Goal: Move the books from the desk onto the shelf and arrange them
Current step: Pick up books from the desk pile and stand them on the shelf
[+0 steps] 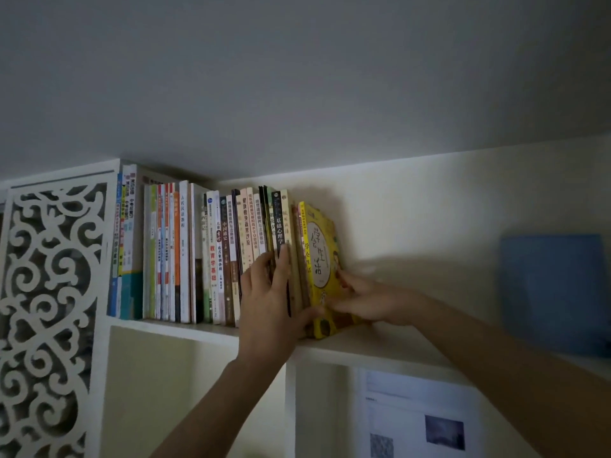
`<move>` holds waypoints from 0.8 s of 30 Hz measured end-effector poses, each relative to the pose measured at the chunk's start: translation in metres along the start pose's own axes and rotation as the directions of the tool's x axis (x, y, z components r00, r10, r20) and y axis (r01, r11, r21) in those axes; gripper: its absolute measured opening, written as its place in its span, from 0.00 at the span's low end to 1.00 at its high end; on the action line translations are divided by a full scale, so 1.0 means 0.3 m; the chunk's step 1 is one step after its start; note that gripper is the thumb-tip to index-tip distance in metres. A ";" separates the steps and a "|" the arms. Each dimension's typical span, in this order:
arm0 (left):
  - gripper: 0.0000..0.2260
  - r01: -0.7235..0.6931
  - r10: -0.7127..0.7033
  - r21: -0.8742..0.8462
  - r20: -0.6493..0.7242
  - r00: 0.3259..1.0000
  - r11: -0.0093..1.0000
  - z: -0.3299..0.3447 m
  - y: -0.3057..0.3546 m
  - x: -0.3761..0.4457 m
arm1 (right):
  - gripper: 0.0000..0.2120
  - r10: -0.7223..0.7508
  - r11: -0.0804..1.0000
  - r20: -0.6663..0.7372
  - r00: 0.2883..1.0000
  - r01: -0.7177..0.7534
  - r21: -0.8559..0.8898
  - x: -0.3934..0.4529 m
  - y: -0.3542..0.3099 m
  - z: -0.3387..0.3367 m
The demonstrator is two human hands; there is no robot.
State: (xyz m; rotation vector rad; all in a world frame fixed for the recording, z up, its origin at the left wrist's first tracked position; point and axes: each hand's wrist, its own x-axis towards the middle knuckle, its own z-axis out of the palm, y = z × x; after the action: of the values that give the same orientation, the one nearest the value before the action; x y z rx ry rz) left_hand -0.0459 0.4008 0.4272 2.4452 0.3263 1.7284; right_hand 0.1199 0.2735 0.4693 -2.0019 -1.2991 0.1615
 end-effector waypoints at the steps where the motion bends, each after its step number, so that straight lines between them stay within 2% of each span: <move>1: 0.48 -0.013 0.013 0.021 -0.027 1.000 1.000 0.011 -0.007 0.002 | 0.54 0.023 1.000 0.022 0.999 -0.024 0.016 -0.009 0.002 -0.003; 3: 0.48 -0.022 0.026 0.055 -0.072 0.997 0.998 0.030 -0.015 0.006 | 0.58 0.027 0.994 0.056 0.998 -0.032 0.100 -0.014 0.022 -0.020; 5: 0.47 -0.010 0.017 0.079 -0.098 0.995 0.997 0.047 -0.015 0.008 | 0.54 0.005 0.972 0.076 0.997 -0.023 0.235 -0.011 0.026 -0.022; 7: 0.47 0.020 -0.012 0.085 -0.091 0.996 0.996 0.060 -0.005 0.010 | 0.51 -0.043 0.962 0.023 0.999 0.035 0.271 0.012 0.012 0.001; 10: 0.48 0.037 -0.034 0.119 -0.024 0.999 0.992 0.067 -0.001 0.007 | 0.58 -0.086 0.973 -0.074 0.994 0.099 0.207 0.070 -0.003 0.054; 13: 0.49 -0.054 0.045 0.119 0.081 0.996 0.991 0.036 -0.044 0.011 | 0.60 -0.096 0.975 -0.068 0.993 0.108 0.194 0.086 -0.003 0.061; 15: 0.50 -0.094 0.075 0.081 0.214 0.974 0.992 0.008 -0.084 0.015 | 0.64 -0.082 0.989 -0.050 0.995 0.087 0.123 0.081 0.006 0.053; 16: 0.51 -0.121 0.095 0.098 0.235 0.967 0.988 -0.002 -0.098 0.013 | 0.67 -0.080 0.994 -0.044 0.996 0.083 0.070 0.077 0.009 0.051; 18: 0.52 -0.152 0.124 0.139 0.191 0.974 0.979 -0.008 -0.113 0.007 | 0.72 -0.088 0.996 -0.041 0.995 0.087 -0.018 0.084 0.019 0.050; 20: 0.52 -0.117 0.095 0.155 0.146 0.985 0.981 -0.005 -0.109 0.007 | 0.74 -0.104 0.994 -0.045 0.994 0.102 -0.039 0.093 0.024 0.053; 24: 0.49 -0.073 0.038 0.214 0.163 0.986 0.974 -0.023 -0.076 0.021 | 0.76 -0.110 0.994 -0.043 0.993 0.109 -0.027 0.108 0.011 0.049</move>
State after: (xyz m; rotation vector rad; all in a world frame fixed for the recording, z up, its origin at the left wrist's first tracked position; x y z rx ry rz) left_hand -0.0526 0.4243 0.4300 2.7525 0.4573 1.5817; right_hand 0.1310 0.3072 0.4654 -1.9380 -1.3844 0.0491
